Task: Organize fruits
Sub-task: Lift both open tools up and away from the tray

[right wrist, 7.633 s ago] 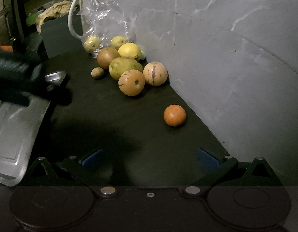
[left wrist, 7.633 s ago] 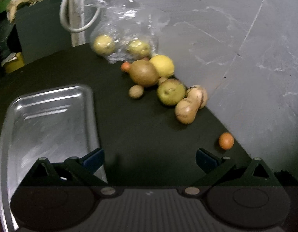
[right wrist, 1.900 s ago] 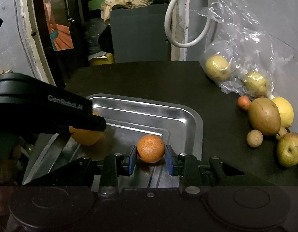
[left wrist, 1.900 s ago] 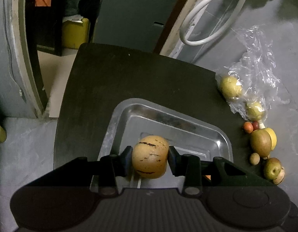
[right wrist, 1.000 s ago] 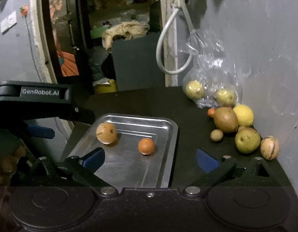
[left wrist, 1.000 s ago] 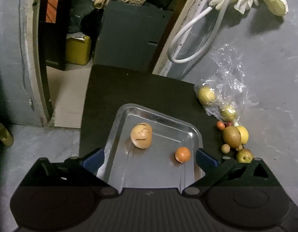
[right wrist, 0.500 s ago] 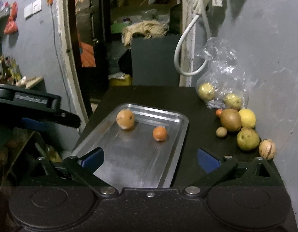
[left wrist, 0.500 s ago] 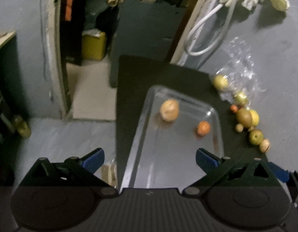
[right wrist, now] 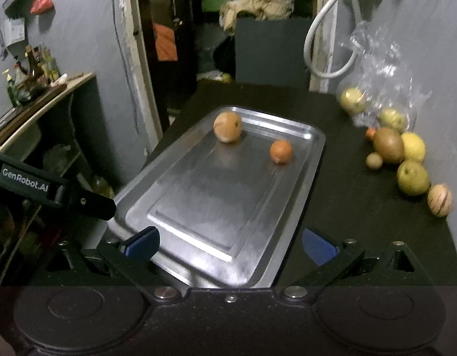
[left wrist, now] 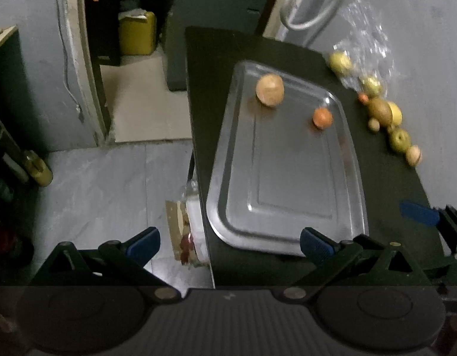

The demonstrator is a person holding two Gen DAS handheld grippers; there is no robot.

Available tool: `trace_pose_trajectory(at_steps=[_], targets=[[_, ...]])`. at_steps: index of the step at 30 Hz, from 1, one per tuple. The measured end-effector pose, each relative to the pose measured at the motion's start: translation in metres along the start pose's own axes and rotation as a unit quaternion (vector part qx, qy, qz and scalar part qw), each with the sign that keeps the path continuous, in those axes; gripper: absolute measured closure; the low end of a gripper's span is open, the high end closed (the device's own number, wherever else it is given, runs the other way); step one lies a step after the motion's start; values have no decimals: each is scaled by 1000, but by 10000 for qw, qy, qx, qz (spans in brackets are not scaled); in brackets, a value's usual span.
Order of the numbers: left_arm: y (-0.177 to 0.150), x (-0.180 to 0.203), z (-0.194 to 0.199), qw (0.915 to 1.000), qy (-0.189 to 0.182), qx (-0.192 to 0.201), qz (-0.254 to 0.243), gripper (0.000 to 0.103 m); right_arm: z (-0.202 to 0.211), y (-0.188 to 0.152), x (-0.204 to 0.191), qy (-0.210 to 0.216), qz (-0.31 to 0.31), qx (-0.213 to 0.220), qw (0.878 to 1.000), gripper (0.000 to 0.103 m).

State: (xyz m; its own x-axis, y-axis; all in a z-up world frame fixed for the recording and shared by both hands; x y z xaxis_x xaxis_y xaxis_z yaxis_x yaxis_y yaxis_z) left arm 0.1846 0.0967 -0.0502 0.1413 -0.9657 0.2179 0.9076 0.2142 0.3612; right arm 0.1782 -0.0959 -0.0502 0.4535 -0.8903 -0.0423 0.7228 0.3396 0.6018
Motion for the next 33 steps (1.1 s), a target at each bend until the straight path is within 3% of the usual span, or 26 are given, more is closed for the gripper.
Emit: trace_pose_trajectory(at_steps=[7,13,33], targets=[[-10,12,-9,9988,-29,-320,-367,1,-5,-15,14,95,-396,-438,9982,1],[-10,22,-13,9979,-163,-417,-470,1,-6,-23,24,-228,-473,-636,9966,1],[0,91,-26,9935,-516,-258,-978,1,15,-48,78,-941,-1108,-408,9885,1]])
Point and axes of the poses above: each gripper's, at about its wrist camera, not at the fingertips, and z roughly against the way its jaws point, x to its right, y to its top, the point moved 1 cm from there along -z, roughly the way its jaws point, and after that the axes turned 5 degrees about -x, right-handed, at the moved point
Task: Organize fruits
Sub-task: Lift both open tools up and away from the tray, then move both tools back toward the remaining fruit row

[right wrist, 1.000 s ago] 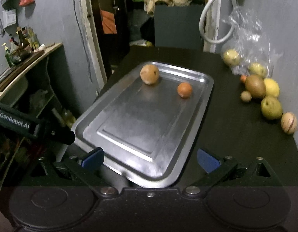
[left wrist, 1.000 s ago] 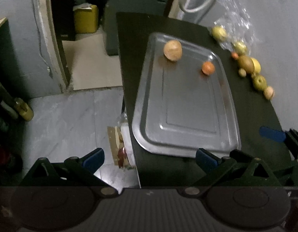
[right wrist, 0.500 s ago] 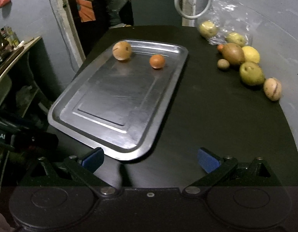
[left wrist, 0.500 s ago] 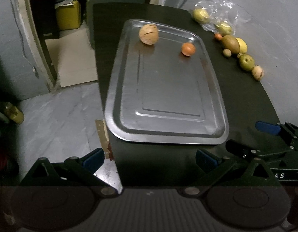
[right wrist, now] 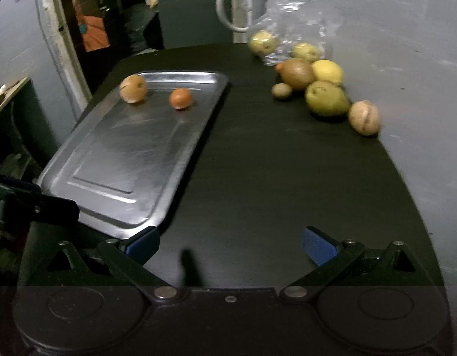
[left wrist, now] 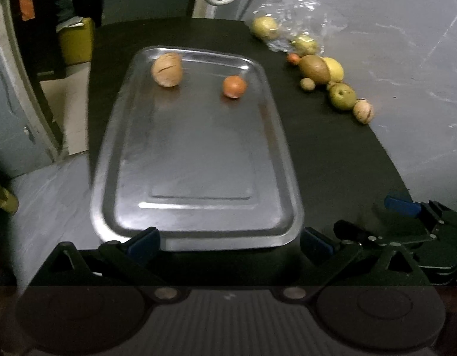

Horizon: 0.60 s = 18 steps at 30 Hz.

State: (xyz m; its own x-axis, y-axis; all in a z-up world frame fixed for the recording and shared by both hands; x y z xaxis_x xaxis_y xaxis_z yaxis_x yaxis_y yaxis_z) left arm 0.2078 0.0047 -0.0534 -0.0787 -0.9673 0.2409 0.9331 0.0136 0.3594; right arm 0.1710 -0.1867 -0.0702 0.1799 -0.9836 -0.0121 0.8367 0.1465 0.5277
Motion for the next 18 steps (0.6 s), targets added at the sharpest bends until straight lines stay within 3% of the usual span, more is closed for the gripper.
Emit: trace_pose_trajectory(at_steps=[8,18], targets=[[25,36,-13,9997,-84,125,-189,1,0,2,30,-261,-324,212,9989,1],[67,47,-27,9991,117,307,257,1,-8,12,52,-366,-364,344,9981,1]])
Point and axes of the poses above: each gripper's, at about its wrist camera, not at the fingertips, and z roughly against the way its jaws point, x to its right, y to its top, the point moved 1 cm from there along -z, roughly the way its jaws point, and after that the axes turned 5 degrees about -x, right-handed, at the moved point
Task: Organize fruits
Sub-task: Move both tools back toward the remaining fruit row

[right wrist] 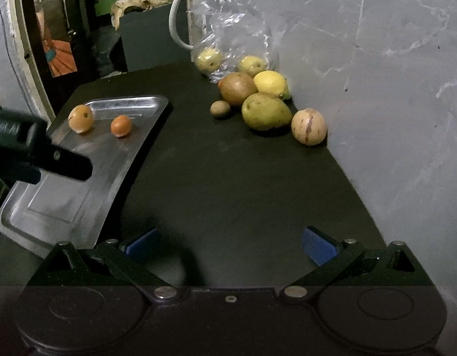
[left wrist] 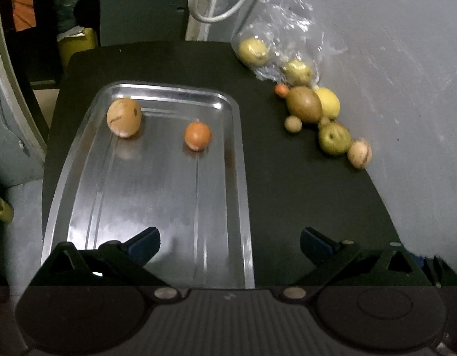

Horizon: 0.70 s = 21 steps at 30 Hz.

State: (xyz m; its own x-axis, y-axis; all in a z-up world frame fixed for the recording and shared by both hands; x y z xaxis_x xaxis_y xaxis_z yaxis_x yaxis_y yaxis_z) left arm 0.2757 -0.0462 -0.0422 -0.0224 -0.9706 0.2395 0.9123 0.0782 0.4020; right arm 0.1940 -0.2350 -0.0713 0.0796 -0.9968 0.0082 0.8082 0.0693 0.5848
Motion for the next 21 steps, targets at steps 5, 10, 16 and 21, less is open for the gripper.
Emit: trace_pose_trajectory(at_steps=[5,10,16,21], targets=[[13,4,-6,9999,113,60,21,1,-7,6,7,45,16,68,10000,1],[22,11,-17,9997,229,-40,-65,1,-21,15,15,-1,33,207,9998,1],[46,26,-39,9993,223,38,-298,1,-37,32,26,-140,-19,396,9991,1],[66,44,-58,9988,219,158,-415,1,-49,46,33,-88,-29,536,9985,1]])
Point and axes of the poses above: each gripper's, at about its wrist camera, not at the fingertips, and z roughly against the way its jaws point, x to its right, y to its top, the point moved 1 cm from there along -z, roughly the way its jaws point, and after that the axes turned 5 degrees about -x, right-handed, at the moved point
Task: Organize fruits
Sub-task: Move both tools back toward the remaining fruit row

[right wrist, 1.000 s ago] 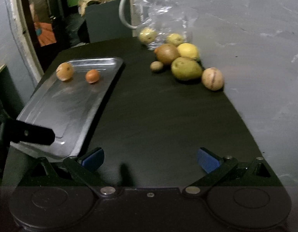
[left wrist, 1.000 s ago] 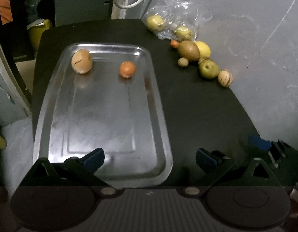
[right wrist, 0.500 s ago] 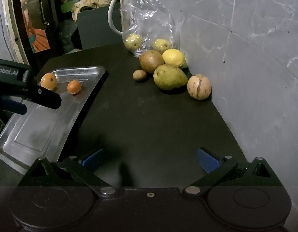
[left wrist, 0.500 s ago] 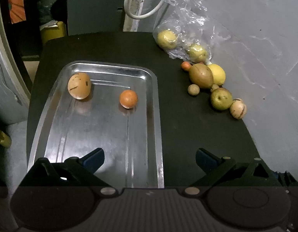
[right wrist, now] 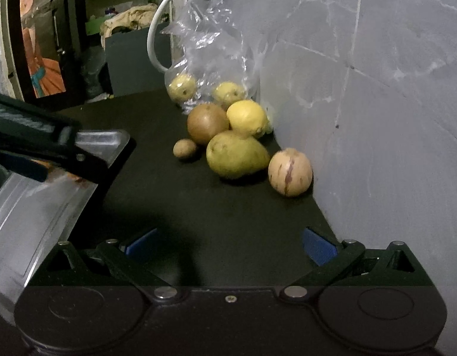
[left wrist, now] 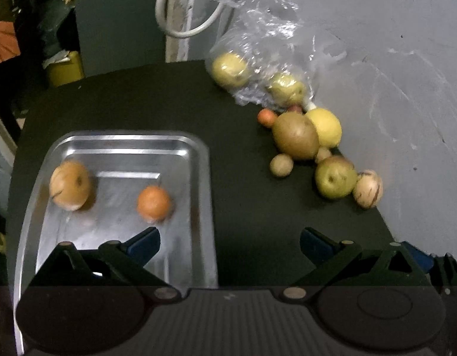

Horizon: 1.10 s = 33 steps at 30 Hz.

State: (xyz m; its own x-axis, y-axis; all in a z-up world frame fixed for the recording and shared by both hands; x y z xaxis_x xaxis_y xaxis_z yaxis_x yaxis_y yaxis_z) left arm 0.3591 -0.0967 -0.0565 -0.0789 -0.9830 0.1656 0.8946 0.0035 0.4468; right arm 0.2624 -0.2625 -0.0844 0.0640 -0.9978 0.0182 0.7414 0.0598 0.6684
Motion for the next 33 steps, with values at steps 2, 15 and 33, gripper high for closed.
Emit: trace_pose_trajectory(at_steps=[2,15,33], targets=[[8,6,-4,10000,33,33,-5,1,-5,2,0,85,-5,25,10000,1],[50,34,-49,9947,327,-72,-976,1,-23,20,-21,-270,1224,430,9912,4],[63,53,-81,9907,174,-51,-1349,9,-64,34,-37,-977,2325,511,9663,20]])
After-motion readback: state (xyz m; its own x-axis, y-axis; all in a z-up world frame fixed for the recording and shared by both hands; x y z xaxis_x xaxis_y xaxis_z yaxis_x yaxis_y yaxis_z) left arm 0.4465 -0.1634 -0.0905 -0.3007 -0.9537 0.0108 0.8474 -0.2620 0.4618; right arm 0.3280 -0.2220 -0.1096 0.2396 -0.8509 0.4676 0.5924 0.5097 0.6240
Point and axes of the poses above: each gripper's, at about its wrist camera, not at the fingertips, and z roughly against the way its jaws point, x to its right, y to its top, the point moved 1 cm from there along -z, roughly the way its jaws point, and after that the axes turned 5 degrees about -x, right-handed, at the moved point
